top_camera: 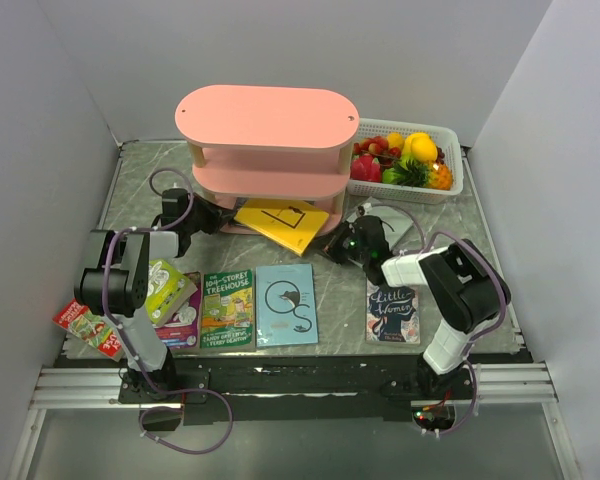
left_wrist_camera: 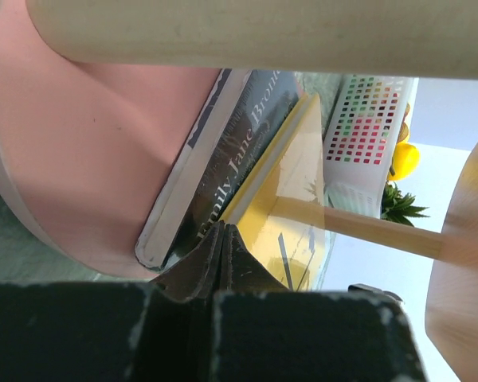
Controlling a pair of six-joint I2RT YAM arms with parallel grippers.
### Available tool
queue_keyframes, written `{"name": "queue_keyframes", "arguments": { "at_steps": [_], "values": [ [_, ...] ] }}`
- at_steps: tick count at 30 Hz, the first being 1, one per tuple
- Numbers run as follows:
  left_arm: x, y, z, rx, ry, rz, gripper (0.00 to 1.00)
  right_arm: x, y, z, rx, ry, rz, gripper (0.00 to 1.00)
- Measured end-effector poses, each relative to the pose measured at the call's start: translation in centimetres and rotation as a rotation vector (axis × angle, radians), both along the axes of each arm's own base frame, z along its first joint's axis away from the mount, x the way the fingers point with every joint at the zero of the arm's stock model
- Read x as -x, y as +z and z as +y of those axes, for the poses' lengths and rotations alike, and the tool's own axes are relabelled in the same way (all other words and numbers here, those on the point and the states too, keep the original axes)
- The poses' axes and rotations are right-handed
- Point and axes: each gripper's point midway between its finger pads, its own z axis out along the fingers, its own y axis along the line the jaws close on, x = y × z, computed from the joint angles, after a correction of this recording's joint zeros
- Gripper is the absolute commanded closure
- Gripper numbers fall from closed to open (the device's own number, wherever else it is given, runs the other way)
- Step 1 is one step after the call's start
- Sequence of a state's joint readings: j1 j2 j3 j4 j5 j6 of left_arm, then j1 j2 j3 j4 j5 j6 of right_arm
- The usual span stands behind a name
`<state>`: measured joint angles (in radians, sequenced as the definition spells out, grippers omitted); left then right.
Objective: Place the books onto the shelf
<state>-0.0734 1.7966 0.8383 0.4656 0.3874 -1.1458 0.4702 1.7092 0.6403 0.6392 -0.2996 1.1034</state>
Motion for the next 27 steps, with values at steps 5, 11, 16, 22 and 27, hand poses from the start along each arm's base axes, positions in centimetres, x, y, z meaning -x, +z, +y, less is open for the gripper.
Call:
{"name": "queue_keyframes", "arguments": {
  "at_steps": [5, 11, 16, 22, 27],
  "values": [
    [-0.2, 0.1, 0.2, -0.003, 0.008, -0.009, 0.99, -1.0, 0.0, 0.1, 0.018, 0.004, 0.001, 1.0],
    [-0.6, 0.3, 0.6, -0.013, 0.031, -0.025, 0.99, -2.1, 0.0, 0.5, 0.042, 0.018, 0.007, 1.0],
    [-0.8, 0.2, 1.2, -0.02, 0.056, -0.033, 0.99, -3.0, 0.1, 0.8, 0.058, 0.032, 0.015, 1.0],
    [-0.4, 0.3, 1.9, -0.032, 0.084, -0.036, 0.99, -4.3, 0.1, 1.0, 0.081, 0.042, 0.015, 1.0],
    [0.4, 0.3, 2.0, -0.033, 0.085, -0.032, 0.99, -5.1, 0.2, 0.6, 0.092, 0.036, 0.017, 1.0]
  ]
}}
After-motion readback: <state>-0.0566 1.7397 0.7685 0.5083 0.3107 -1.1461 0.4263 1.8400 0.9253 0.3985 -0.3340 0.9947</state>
